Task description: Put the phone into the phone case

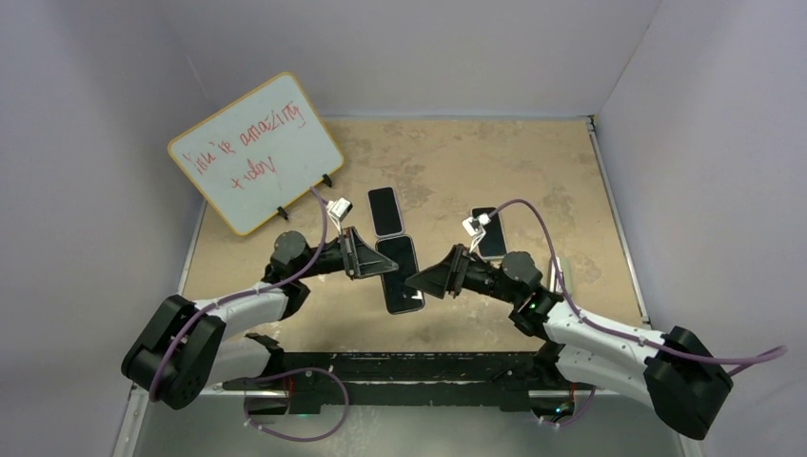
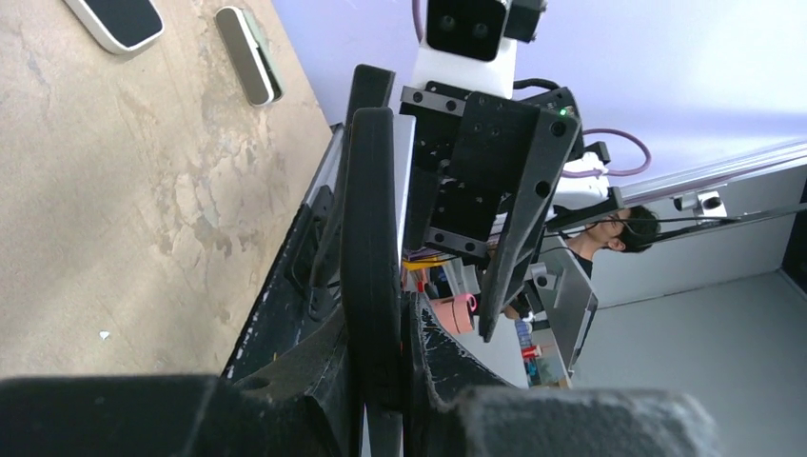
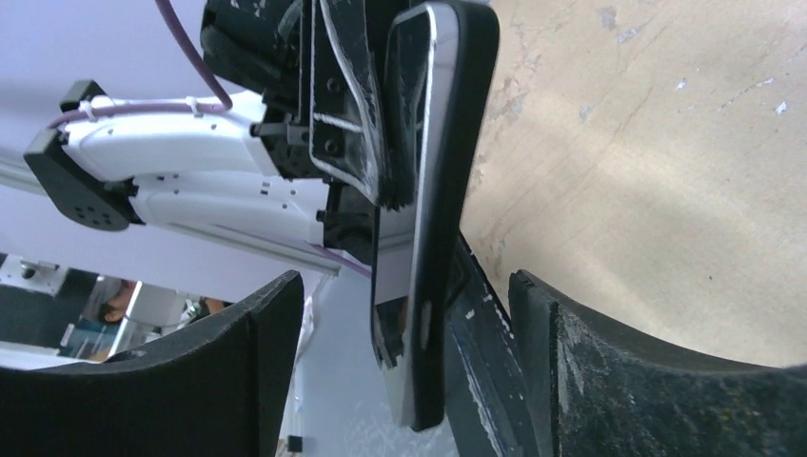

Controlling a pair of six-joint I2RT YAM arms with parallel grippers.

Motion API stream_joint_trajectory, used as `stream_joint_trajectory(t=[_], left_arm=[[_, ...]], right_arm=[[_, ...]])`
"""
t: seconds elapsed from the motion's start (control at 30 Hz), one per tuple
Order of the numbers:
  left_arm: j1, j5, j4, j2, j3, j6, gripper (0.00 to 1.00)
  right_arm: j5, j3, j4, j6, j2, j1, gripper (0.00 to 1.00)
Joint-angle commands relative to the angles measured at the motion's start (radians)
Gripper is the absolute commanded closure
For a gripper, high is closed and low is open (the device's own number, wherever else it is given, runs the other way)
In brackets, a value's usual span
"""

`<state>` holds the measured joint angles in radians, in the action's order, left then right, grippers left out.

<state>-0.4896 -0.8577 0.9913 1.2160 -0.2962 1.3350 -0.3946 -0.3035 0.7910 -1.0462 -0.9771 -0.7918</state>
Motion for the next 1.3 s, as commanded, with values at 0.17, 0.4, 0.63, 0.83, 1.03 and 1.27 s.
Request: stream_joint_trajectory(t=[0.17, 0.4, 0.63, 0.83, 1.03, 1.27], left_arm=[[-0.003, 0.005, 0.160, -0.001, -0.061, -0.003, 1.00], [-0.003, 0.023, 0.147, 0.030, -0.059, -0.047, 1.00], [-0.003, 0.100, -0.339, -0.059, -0.139, -0.377, 1.00], [-0.003, 0.124, -0.504, -0.117, -0.179, -0.488, 1.00], [-0.003, -0.054, -0.419, -0.124, -0.193, -0.443, 1.00], [-0.003, -0.202, -0.423, -0.137, -0.201, -0.476, 1.00]], right_arm=[[-0.105, 0.039, -0.055, 0.057, 0.047, -0.002, 0.19], [-0.098, 0.054, -0.037, 0.023, 0.058, -0.003, 0.50], [-0.027, 0.035, -0.123, -0.028, 0.102, -0.003, 1.00], [0.006, 0.015, -0.156, -0.047, 0.110, -0.003, 1.00], [0.000, -0.013, -0.219, 0.019, 0.155, -0.001, 0.40], [0.070, -0.175, -0.433, 0.178, 0.187, -0.001, 0.08]])
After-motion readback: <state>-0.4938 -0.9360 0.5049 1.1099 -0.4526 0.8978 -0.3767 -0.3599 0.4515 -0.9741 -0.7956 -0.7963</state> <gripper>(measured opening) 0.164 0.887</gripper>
